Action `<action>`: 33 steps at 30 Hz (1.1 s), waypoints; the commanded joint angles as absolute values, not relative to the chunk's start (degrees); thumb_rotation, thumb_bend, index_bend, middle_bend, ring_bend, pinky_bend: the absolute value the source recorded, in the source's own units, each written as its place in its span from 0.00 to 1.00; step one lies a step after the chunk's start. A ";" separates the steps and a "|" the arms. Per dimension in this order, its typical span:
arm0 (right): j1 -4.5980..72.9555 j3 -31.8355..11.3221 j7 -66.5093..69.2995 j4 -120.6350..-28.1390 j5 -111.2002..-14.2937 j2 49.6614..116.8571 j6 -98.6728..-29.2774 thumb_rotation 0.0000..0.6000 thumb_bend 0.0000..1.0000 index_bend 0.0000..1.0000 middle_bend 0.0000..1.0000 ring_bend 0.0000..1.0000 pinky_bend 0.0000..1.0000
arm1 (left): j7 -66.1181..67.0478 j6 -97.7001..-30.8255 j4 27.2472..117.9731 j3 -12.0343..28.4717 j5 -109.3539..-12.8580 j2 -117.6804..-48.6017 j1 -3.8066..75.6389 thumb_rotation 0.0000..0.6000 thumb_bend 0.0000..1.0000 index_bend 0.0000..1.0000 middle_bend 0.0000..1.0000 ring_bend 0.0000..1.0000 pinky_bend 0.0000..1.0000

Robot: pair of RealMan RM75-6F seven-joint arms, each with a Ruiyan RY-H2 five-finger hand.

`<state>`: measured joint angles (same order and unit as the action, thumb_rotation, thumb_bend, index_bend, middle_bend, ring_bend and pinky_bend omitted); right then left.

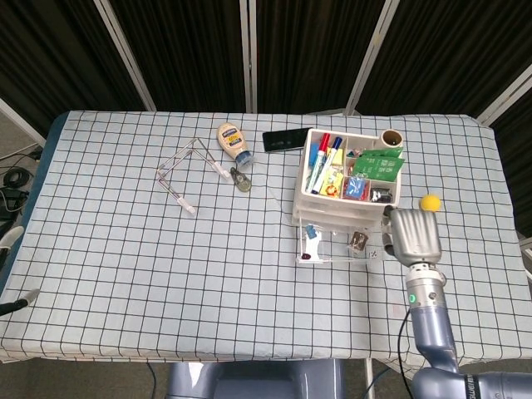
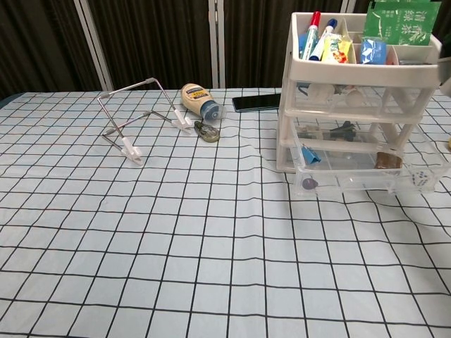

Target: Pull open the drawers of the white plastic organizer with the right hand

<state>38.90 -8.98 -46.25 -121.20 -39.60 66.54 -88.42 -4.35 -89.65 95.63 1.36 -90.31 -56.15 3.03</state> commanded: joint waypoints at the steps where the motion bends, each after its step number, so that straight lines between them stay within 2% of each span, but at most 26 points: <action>1: 35.58 -8.19 -41.90 -120.66 -40.81 62.45 -88.22 1.00 0.30 0.58 1.00 1.00 0.82 | -3.81 -90.28 95.85 0.84 -91.48 -56.28 2.72 1.00 0.03 0.00 0.00 0.00 0.00; 7: 31.70 -6.92 -36.13 -116.91 -41.38 57.88 -85.32 1.00 0.30 0.58 1.00 1.00 0.82 | -2.73 -91.10 96.02 0.52 -92.53 -56.52 2.37 1.00 0.03 0.00 0.00 0.00 0.00; 13: 29.09 -5.01 -31.83 -112.10 -42.01 58.28 -81.39 1.00 0.30 0.58 1.00 1.00 0.82 | -2.08 -91.72 96.28 0.07 -93.88 -56.66 2.15 1.00 0.03 0.00 0.00 0.00 0.00; 19: 27.28 -1.88 -30.05 -102.47 -42.13 65.08 -75.94 1.00 0.30 0.58 1.00 1.00 0.82 | -2.41 -92.74 96.32 -0.22 -94.56 -56.54 1.61 1.00 0.03 0.00 0.00 0.00 0.00; 33: 25.27 -3.69 -24.13 -84.35 -38.27 74.96 -65.69 1.00 0.30 0.58 1.00 1.00 0.82 | -1.76 -91.97 97.02 -0.71 -94.95 -56.16 1.66 1.00 0.03 0.00 0.00 0.00 0.00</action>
<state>25.71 -3.08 -25.47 -86.76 -39.28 73.43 -67.69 -1.77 -91.99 97.01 -0.70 -94.94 -56.16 1.66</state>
